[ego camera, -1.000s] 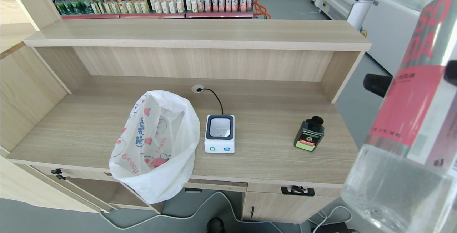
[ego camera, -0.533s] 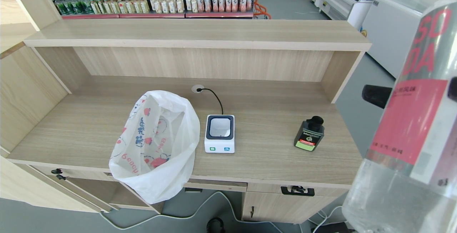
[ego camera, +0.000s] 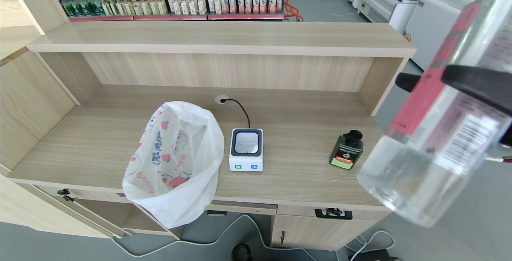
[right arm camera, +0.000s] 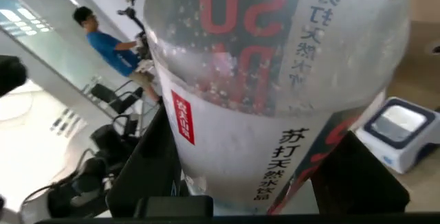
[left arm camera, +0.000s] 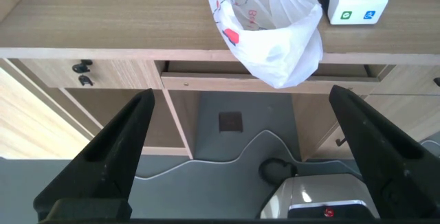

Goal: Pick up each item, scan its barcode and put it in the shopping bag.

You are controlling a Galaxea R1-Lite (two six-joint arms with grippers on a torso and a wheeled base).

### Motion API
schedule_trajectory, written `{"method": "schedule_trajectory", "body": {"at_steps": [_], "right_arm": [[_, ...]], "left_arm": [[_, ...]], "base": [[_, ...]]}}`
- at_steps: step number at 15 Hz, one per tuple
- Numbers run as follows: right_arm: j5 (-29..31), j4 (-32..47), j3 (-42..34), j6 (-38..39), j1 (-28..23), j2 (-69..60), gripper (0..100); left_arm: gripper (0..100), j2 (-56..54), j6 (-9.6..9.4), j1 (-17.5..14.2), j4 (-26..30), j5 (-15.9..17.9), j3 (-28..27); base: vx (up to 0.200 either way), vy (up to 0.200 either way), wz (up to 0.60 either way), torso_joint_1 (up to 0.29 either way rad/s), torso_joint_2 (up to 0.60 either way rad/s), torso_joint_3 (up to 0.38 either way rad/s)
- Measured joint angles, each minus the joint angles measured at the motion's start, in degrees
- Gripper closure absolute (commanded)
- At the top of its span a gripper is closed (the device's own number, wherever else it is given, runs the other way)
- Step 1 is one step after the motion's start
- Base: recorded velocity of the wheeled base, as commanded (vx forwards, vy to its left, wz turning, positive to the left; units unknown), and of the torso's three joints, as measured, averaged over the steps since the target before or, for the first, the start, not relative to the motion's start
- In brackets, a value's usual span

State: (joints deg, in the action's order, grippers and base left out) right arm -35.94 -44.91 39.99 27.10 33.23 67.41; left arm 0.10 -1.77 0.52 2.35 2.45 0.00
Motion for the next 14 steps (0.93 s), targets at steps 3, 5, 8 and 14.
{"method": "schedule_trajectory", "body": {"at_steps": [3, 5, 8, 14], "right_arm": [[13.78, 9.69, 2.27, -15.97, -3.44, 0.2, 100], [22.7, 12.12, 2.4, -22.72, -4.16, -0.18, 100], [29.49, 12.23, 0.44, -35.15, -5.97, 0.11, 100], [35.65, 12.24, -5.01, -49.37, -7.79, 1.16, 100]], "left_arm": [[0, 0.0, 0.02, 0.0, 0.0, 0.0, 0.0], [0, 0.0, 0.0, 0.0, 0.0, 0.01, 0.0], [0, 0.0, 0.02, 0.02, 0.02, 0.01, 0.0], [0, 0.0, 0.02, 0.0, 0.02, 0.01, 0.0]], "base": [[0.0, 0.0, 0.0, 0.0, 0.0, 0.0], [0.0, 0.0, 0.0, 0.0, 0.0, 0.0], [0.0, 0.0, 0.0, 0.0, 0.0, 0.0], [0.0, 0.0, 0.0, 0.0, 0.0, 0.0]]}}
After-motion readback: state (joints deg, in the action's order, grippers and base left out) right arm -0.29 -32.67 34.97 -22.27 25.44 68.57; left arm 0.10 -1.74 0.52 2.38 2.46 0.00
